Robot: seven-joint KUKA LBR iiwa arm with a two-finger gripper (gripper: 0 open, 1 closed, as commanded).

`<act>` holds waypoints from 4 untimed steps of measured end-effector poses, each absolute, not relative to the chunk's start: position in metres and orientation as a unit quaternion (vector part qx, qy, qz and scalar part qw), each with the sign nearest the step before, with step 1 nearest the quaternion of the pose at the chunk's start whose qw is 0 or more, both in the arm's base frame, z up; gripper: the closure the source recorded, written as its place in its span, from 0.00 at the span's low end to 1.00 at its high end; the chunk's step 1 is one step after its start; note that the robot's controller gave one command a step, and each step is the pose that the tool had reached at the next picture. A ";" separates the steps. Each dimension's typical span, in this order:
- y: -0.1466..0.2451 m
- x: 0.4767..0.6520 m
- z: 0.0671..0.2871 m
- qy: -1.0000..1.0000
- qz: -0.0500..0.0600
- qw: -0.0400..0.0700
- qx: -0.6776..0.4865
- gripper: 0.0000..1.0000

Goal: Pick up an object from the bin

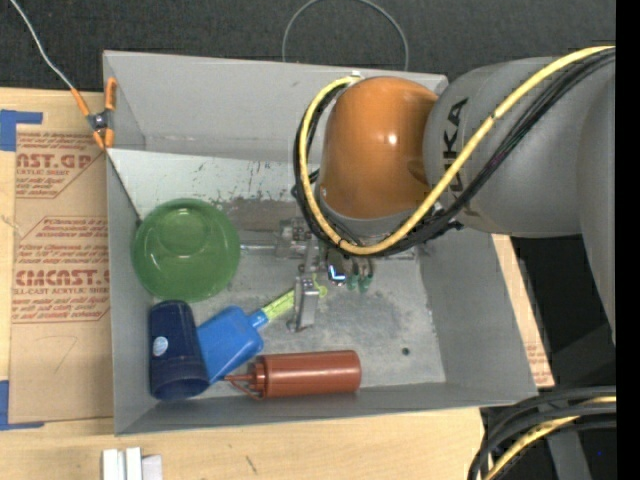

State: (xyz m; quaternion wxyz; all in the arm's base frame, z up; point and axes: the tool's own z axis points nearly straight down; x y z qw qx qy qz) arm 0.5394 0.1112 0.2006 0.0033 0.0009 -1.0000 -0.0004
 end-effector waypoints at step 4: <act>0.088 0.552 0.070 -0.975 -0.001 -0.002 0.224 1.00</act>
Offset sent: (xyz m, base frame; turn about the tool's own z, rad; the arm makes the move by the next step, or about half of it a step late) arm -0.0148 -0.0186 -0.1306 -0.4160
